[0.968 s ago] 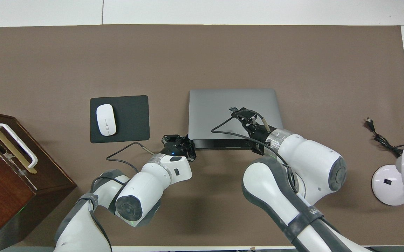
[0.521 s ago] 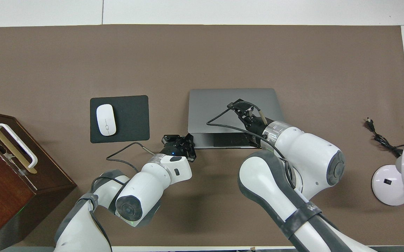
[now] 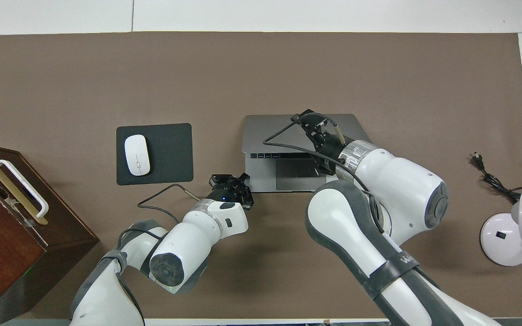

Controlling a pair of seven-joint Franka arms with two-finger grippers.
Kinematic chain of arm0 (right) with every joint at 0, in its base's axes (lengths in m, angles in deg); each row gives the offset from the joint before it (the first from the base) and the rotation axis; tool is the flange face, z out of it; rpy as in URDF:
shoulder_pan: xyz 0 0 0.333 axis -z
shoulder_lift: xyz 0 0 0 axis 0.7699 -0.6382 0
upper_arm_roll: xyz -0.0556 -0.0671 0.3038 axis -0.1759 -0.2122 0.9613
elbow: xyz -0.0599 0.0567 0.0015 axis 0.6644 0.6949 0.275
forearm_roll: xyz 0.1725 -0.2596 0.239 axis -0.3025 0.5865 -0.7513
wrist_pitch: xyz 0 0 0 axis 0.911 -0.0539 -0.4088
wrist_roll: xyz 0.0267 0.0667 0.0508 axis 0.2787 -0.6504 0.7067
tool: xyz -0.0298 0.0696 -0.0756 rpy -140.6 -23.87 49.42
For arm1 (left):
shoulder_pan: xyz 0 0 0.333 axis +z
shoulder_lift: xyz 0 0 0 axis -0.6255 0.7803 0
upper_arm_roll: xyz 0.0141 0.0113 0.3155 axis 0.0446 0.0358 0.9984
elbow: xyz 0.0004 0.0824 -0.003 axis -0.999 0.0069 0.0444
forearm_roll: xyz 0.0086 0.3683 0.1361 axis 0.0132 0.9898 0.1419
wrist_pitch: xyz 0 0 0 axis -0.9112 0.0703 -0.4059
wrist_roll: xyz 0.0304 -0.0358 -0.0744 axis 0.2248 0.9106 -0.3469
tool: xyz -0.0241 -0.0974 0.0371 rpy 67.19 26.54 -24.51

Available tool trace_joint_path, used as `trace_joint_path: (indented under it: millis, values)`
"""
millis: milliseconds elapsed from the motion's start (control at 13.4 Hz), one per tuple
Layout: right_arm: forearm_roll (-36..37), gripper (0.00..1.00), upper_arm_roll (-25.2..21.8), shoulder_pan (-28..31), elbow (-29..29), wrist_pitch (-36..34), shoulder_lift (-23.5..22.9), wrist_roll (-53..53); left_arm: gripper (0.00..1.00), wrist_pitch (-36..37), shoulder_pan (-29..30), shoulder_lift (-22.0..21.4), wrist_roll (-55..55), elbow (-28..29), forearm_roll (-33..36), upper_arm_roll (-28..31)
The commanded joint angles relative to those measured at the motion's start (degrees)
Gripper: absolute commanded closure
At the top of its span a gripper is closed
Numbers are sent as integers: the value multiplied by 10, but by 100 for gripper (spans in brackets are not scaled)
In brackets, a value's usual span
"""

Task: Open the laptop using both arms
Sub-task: 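Lift the laptop lid upward and away with the right gripper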

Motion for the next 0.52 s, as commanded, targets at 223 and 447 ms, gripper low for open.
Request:
trace_joint_path:
  millis: [223,447]
  values:
    - [-17,0,-43,10,100,-74,-56,27,100,-13,-27,16,3,-2,-3,2]
    - [-14,0,-52,21,133,-101,-73,27,100,-13,-27,16,2,-2,-3,2]
